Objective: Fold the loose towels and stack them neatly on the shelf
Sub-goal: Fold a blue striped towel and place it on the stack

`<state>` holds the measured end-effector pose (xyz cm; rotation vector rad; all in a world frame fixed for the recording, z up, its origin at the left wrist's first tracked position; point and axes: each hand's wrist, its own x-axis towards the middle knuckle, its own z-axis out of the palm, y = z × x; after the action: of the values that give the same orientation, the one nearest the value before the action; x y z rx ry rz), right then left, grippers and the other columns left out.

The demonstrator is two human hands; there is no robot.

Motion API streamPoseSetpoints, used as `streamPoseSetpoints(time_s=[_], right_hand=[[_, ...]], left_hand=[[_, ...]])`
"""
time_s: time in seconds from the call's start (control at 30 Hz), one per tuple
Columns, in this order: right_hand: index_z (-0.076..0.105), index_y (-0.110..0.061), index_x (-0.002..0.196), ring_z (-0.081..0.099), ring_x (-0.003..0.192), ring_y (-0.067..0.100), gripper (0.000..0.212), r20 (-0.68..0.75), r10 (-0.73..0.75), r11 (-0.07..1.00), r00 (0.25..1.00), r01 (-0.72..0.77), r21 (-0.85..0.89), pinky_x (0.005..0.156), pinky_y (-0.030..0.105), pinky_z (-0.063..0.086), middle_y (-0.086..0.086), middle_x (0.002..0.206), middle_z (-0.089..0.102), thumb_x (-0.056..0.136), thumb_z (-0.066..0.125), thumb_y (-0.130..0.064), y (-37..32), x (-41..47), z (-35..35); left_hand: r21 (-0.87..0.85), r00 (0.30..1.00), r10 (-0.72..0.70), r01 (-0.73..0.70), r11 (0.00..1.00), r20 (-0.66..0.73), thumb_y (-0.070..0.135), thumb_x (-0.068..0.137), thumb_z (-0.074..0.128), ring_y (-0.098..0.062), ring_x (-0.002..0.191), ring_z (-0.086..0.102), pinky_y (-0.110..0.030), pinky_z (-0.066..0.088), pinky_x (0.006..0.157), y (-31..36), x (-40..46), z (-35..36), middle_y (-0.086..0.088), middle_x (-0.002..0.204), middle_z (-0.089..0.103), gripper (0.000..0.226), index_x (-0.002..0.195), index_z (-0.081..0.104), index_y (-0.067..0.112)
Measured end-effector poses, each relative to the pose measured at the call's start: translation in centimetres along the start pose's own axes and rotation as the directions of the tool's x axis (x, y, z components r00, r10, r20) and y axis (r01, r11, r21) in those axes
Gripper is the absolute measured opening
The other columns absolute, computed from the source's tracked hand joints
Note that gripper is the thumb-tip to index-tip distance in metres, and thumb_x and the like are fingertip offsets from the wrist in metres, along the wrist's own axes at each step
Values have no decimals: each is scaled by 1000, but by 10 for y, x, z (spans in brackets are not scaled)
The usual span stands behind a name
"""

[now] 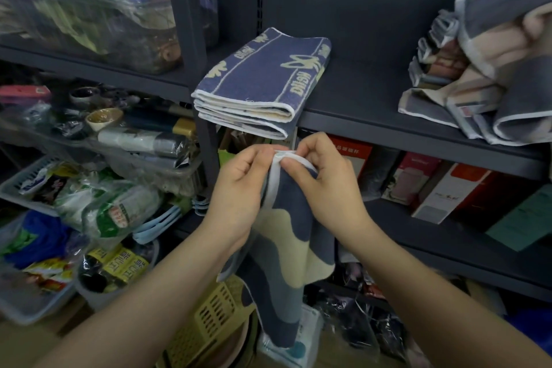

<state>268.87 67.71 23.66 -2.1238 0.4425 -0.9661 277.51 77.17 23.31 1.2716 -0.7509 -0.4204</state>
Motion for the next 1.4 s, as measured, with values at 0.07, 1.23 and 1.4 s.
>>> streamPoseSetpoints(time_s=[0.07, 1.23, 1.4], right_hand=[[45, -26, 78, 46, 49, 2, 19, -10, 24, 999, 1000, -23, 42, 46, 16, 33, -11, 53, 49, 85, 63, -28, 2, 1, 2], [69, -7, 105, 57, 114, 16, 21, 37, -185, 970, 982, 188, -152, 101, 32, 42, 6, 123, 60, 86, 62, -13, -11, -9, 58], [70, -3, 98, 66, 96, 24, 27, 7, -307, 871, 952, 284, -401, 87, 34, 51, 10, 105, 69, 90, 50, -18, 2, -19, 70]], left_hand=[[-65, 1000, -27, 26, 998, -14, 24, 93, 47, -11, 89, 64, -22, 51, 81, -2, -2, 3, 0, 91, 70, 22, 94, 66, 13], [400, 918, 344, -395, 827, 196, 17, 84, 53, 10, 76, 55, -7, 38, 73, 15, 33, -76, 26, 78, 63, 16, 83, 59, 32], [321, 950, 236, -292, 901, 203, 21, 85, 52, 4, 72, 55, -11, 42, 69, 10, 24, -81, 19, 75, 62, 11, 81, 60, 28]])
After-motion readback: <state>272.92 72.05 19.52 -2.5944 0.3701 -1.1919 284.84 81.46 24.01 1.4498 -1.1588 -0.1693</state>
